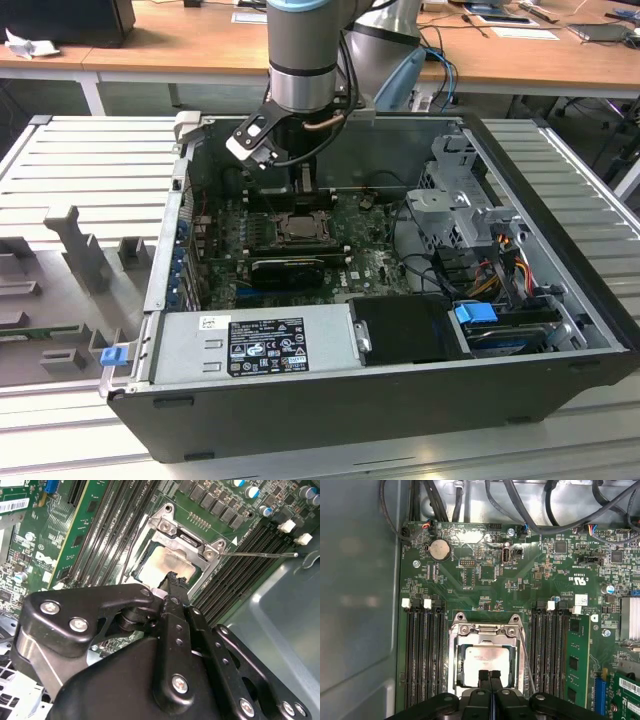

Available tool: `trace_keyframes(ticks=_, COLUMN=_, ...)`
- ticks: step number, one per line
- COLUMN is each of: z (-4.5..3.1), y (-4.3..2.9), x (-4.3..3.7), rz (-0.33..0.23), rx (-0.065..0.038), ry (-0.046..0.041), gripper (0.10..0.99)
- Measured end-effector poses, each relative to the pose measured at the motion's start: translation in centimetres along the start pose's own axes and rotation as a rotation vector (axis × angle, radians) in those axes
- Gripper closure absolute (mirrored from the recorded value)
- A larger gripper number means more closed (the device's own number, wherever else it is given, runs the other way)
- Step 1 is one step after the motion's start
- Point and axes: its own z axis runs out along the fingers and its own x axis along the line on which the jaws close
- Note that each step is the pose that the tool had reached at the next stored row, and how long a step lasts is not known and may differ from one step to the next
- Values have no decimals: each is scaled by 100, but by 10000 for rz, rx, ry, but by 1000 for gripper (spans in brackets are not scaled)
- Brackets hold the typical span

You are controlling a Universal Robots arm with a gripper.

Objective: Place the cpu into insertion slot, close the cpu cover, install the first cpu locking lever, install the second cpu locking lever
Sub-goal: 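Install the first cpu locking lever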

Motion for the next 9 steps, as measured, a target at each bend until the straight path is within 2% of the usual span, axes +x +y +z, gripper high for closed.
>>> trace_keyframes(ticks=9, z=-35, y=1, x=0, rz=0, rx=0, ry=0, gripper=980)
